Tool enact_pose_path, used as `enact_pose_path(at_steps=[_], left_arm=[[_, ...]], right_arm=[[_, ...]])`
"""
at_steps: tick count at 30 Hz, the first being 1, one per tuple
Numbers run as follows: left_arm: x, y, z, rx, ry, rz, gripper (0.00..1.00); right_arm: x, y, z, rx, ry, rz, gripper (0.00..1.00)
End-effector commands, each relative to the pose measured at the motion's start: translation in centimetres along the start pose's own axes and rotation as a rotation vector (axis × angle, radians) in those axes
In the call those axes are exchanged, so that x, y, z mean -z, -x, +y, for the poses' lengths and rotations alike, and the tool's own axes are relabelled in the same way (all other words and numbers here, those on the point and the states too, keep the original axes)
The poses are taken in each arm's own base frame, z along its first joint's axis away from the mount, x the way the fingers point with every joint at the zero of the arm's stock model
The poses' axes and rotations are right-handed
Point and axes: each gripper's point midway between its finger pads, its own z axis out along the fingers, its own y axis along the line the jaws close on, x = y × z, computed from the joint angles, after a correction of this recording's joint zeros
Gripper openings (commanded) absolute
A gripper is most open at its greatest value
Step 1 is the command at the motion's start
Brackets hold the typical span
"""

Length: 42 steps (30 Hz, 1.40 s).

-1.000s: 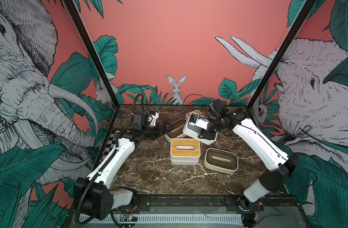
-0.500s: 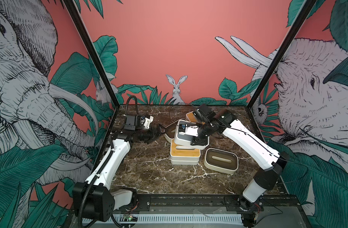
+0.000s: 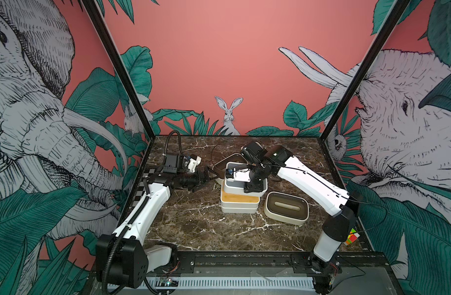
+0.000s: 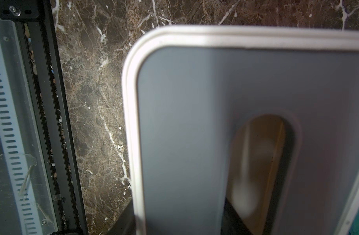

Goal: Stack the tissue boxes
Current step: Place the tissue box at the tissue box.

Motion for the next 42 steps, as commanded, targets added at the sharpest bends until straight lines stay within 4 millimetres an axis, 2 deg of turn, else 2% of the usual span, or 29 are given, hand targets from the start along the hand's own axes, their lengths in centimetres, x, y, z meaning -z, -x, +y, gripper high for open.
enact_pose_path(at_steps=[1,5,10,16,21,42], left_arm=[[0.2,-0.6,0.3,-0.006,0.006,0.014,0.99],[0.1,-0.5,0.9,0.003,0.005,-0.033,0.99],[-0.2,-1.7,1.6,0.039,0.009,0.027,0.99],[0.0,-1.9,2.7,0.056,0.036,0.019,0.99],[0.3,-2.5,3.0,0.071,0.036,0.024,0.99],[0.4,-2.5,3.2,0.080,0.024,0.014,0.99]], right_arm=[[-0.3,0.4,0.0,0.026,-0.006,-0.002,0.40],[-0.9,0.7,0.5,0.039,0.013,0.004,0.41],[-1.5,0.7,0.4,0.044,0.012,0.040,0.41],[-2.1,0.8,0.1,0.045,0.018,0.071,0.40],[-2.3,0.8,0.6,0.053,0.024,0.072,0.40],[-3.0,0.6,1.0,0.054,0.032,0.095,0.41]])
